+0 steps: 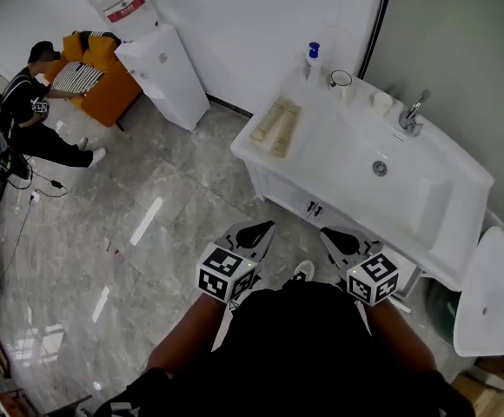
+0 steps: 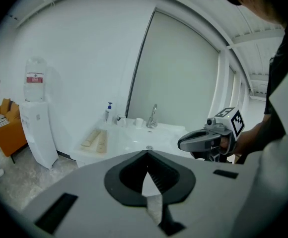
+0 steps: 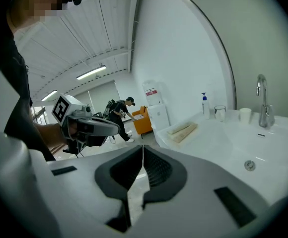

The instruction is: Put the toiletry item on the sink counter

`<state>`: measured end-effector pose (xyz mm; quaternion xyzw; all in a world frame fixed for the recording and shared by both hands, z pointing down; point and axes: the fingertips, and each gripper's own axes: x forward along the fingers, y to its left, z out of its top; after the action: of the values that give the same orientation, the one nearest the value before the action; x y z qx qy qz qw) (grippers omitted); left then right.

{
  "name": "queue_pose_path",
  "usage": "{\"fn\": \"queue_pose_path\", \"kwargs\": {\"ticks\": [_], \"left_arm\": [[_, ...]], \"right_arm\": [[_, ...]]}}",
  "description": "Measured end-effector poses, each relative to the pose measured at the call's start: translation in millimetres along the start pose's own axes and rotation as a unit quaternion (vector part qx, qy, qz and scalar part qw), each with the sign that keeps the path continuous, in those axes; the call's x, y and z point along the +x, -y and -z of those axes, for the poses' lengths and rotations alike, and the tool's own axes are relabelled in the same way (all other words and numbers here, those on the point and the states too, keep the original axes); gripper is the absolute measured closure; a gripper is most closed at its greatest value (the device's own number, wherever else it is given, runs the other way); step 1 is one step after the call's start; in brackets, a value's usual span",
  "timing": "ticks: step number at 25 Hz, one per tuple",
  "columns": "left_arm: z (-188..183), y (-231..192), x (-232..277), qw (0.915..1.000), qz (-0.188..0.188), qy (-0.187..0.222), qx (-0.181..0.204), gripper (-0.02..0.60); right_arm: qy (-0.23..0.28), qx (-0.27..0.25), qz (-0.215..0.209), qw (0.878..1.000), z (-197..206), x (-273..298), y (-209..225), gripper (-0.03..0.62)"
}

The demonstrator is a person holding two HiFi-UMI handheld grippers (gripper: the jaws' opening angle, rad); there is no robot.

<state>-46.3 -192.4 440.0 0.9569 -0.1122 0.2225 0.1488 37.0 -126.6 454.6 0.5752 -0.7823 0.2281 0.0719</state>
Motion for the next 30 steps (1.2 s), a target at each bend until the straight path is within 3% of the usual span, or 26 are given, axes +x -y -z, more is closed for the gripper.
{"fn": "queue_pose_path", "kwargs": {"ticks": [7, 13, 18, 30], "left_arm": [[-17.6, -21.9, 49.3, 0.9999, 0.005, -0.012, 0.004, 0.581], [-23.7, -36.7, 68.0, 0.9990, 0.026, -0.030, 0.022, 0.581], [-32.5, -66.9, 80.0, 0.9981, 0.045, -0.036, 0.021, 0.581], [-46.7, -165.7, 104.8, 0.9921, 0.085, -0.067, 0.062, 0.581]], "right_arm": [[0.003, 0.004, 0.010, 1.000, -10.6, 13.6, 47.7, 0.591], [0.000, 0.024, 0.024, 0.999, -12.3, 28.1, 62.6, 0.591], [-0.004, 0.028, 0.043, 0.999, -20.8, 53.3, 68.3, 0.591], [-0.023, 0.036, 0.117, 0.992, -43.6, 158.3, 88.8, 0.589]]}}
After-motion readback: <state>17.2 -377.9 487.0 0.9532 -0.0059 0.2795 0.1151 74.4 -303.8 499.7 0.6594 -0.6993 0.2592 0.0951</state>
